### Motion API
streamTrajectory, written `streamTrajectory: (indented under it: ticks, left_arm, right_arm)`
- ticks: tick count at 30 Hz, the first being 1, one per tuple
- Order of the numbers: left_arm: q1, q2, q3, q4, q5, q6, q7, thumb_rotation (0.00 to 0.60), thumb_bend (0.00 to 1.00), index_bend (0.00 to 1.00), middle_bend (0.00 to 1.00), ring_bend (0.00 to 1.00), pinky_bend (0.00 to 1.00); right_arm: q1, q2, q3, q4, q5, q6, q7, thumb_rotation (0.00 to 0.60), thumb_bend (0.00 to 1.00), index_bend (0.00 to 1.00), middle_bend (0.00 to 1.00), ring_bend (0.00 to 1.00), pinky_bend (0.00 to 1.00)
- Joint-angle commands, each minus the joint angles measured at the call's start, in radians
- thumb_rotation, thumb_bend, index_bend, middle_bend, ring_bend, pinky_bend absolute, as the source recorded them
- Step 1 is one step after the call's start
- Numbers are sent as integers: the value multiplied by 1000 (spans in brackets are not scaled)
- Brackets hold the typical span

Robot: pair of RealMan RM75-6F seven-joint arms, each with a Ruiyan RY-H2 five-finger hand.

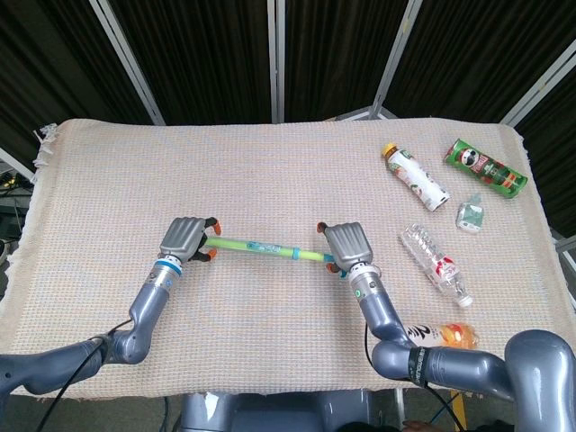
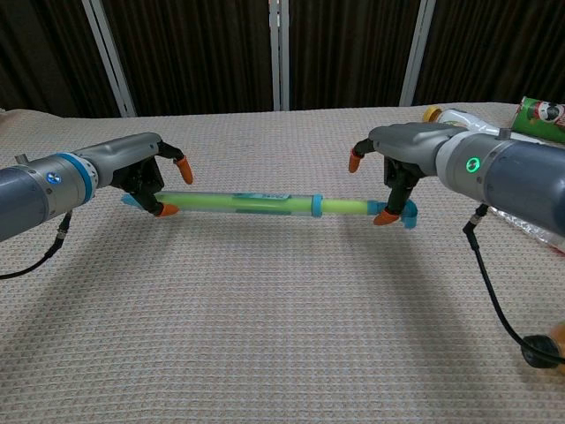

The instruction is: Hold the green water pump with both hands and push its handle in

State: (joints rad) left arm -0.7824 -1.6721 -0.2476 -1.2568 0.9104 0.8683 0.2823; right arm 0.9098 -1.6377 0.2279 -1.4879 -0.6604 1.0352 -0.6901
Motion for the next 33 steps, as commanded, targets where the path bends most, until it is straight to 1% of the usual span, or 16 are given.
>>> streamTrajectory:
  ticks: [1, 8, 11, 12, 13, 15, 16, 18, 20, 21, 22, 23, 25, 26, 29, 33]
  left_arm:
    - [22, 36, 12, -33, -15, 9, 5, 600, 367, 0, 920, 884, 1000]
    - [107, 179, 35, -156, 33, 83, -46, 600, 338, 0, 907, 864, 1000]
    - [167, 258, 53, -222, 116, 156, -106, 600, 325, 0, 826, 796, 964]
    - [187, 281, 60, -240, 144, 182, -127, 600, 302, 0, 762, 744, 904]
    - [232, 325, 74, -279, 195, 251, -158, 600, 276, 0, 709, 696, 835]
    - [277, 367, 96, -320, 255, 311, -193, 600, 164, 0, 507, 496, 562]
    - [305, 389, 108, -343, 283, 349, -210, 600, 120, 0, 425, 415, 461]
    - [347, 425, 132, -387, 323, 402, -221, 600, 22, 0, 175, 166, 194]
    - [378, 456, 154, -425, 352, 437, -214, 600, 0, 0, 40, 33, 47]
    - [389, 467, 163, -439, 359, 446, -209, 600, 0, 0, 7, 2, 9]
    - [409, 491, 181, -469, 372, 461, -198, 600, 0, 0, 0, 0, 1]
    - [419, 502, 190, -483, 378, 469, -192, 600, 0, 0, 0, 0, 0]
    - [455, 531, 216, -520, 409, 506, -183, 600, 0, 0, 0, 0, 0]
    - [478, 542, 232, -532, 430, 534, -182, 600, 0, 0, 0, 0, 0]
    - [512, 549, 251, -533, 473, 574, -186, 600, 0, 0, 0, 0, 0]
    - [534, 546, 252, -522, 489, 589, -205, 600, 0, 0, 0, 0, 0]
  right_arm:
    - [-18, 18, -13, -16, -22, 17, 14, 600, 0, 97, 1000, 1000, 1000]
    - [-86, 112, -48, -120, -105, 88, 53, 600, 0, 85, 995, 1000, 1000]
    - [-138, 189, -79, -191, -195, 133, 97, 600, 0, 93, 971, 1000, 1000]
    - [-157, 213, -91, -208, -231, 150, 116, 600, 0, 95, 958, 996, 1000]
    - [-199, 262, -115, -237, -310, 196, 161, 600, 0, 97, 932, 982, 1000]
    - [-245, 307, -145, -254, -409, 235, 233, 600, 0, 97, 864, 924, 1000]
    - [-274, 330, -161, -255, -459, 263, 274, 600, 0, 98, 806, 870, 986]
    - [-319, 361, -190, -254, -532, 308, 327, 600, 0, 95, 669, 746, 853]
    - [-355, 381, -211, -248, -585, 344, 362, 600, 0, 70, 439, 506, 519]
    - [-368, 387, -217, -245, -599, 357, 371, 600, 0, 57, 359, 411, 399]
    - [-393, 396, -229, -240, -630, 387, 385, 600, 0, 36, 251, 277, 229]
    - [-405, 400, -234, -236, -647, 404, 392, 600, 0, 19, 159, 162, 103]
    - [-450, 413, -253, -230, -694, 457, 411, 600, 0, 2, 48, 40, 5]
    - [-477, 426, -267, -233, -715, 487, 417, 600, 0, 0, 12, 6, 0]
    - [-521, 445, -283, -235, -745, 519, 424, 600, 0, 0, 0, 0, 0]
    - [-551, 458, -280, -228, -758, 523, 433, 600, 0, 0, 0, 0, 0]
